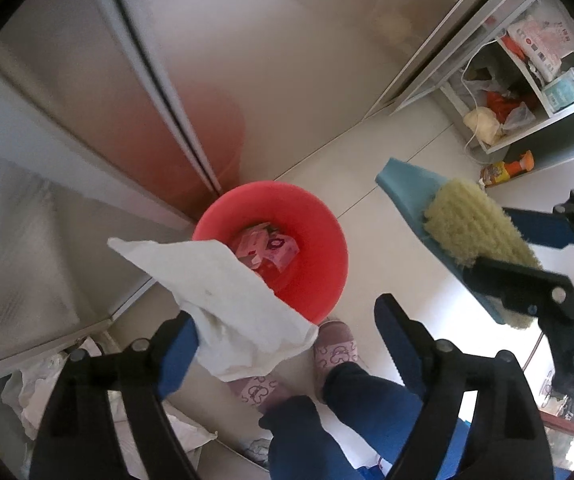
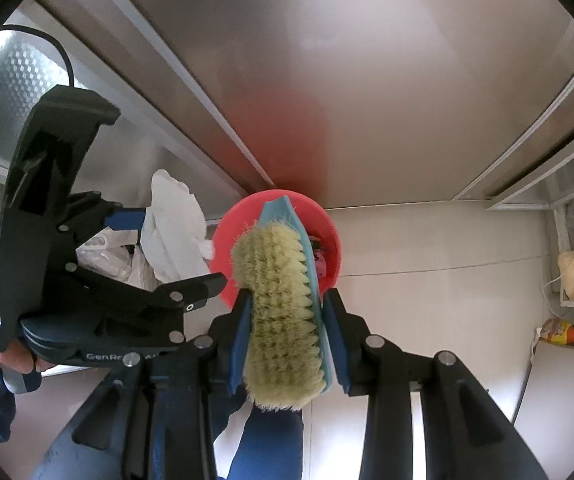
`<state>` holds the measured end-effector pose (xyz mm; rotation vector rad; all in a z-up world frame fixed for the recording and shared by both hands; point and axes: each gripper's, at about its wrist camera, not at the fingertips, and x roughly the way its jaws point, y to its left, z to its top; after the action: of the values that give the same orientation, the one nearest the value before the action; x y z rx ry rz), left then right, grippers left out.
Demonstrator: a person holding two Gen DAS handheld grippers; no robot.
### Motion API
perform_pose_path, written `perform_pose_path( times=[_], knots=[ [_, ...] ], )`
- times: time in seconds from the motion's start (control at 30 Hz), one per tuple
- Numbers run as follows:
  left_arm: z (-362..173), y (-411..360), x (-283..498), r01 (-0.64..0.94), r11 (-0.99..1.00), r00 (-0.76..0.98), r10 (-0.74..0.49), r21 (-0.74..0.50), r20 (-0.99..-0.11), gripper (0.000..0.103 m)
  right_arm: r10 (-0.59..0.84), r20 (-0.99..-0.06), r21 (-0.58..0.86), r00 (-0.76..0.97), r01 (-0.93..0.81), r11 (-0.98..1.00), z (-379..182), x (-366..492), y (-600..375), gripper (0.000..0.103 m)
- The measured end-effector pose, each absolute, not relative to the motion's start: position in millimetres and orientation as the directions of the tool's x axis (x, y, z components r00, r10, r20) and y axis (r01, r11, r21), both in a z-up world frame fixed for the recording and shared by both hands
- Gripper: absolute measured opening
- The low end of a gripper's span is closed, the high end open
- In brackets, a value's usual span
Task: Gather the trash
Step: 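Open the left tool to drop the glove into the bucket, then open the right tool to drop the brush into the bucket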
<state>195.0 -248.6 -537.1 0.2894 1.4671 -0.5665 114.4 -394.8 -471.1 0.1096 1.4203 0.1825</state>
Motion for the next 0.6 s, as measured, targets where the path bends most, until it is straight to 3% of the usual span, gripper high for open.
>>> perform_pose_path(
  times=[0.27, 0.6],
  knots=[
    [-542, -237, 198, 0.493, 0.844, 0.018, -0.253, -0.211, -0.967, 0.09, 0.19, -0.972, 0.181, 0.14, -0.073, 0.981, -465, 118, -391, 0.033],
    [-564, -264, 201, 0.525, 0.825, 0.0, -0.246, -0.21, -0.969, 0.091, 0.169, -0.979, 0.168, 0.118, -0.019, 0.986, -484, 110, -406, 0.034]
  ],
)
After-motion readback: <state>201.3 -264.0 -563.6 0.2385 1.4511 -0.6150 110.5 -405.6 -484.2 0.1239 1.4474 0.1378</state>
